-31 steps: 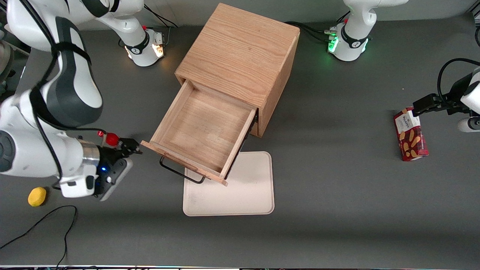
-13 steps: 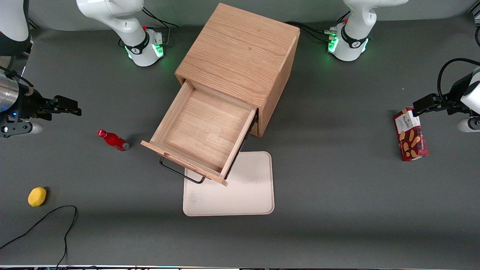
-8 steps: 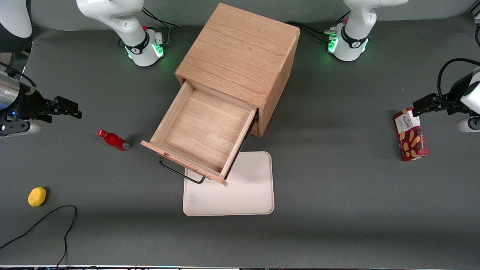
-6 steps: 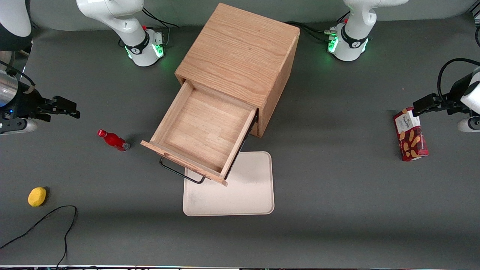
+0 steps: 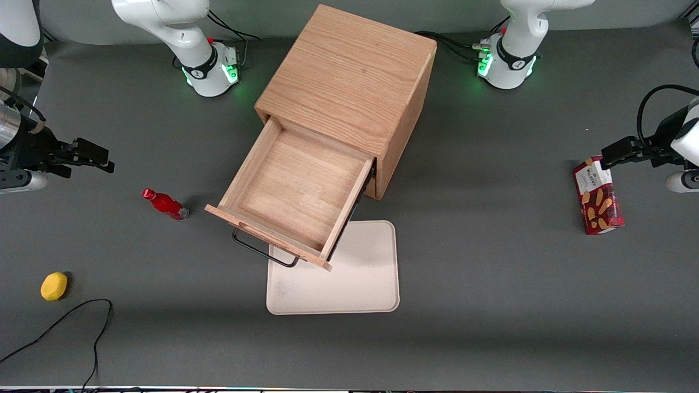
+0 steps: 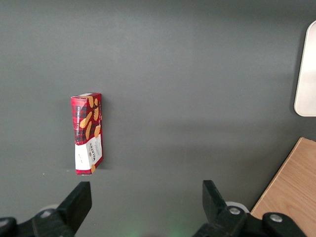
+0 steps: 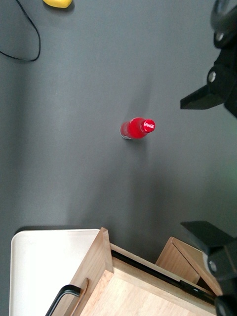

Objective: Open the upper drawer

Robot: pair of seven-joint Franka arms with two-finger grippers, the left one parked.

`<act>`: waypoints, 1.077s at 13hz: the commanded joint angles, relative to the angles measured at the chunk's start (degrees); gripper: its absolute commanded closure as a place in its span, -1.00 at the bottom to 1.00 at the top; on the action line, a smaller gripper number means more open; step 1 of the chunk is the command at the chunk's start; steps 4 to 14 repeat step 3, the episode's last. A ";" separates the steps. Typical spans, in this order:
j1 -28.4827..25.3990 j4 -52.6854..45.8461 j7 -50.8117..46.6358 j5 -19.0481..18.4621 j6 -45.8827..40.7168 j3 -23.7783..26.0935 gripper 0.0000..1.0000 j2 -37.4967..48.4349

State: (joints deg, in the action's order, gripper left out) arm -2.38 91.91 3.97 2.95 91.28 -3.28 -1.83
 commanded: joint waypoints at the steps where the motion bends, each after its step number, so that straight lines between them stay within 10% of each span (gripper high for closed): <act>1: 1.32 -2.52 -1.07 0.83 -1.02 0.73 -1.00 -1.25; 14: 1.32 -2.53 -1.24 0.92 -1.02 0.73 -1.00 -1.25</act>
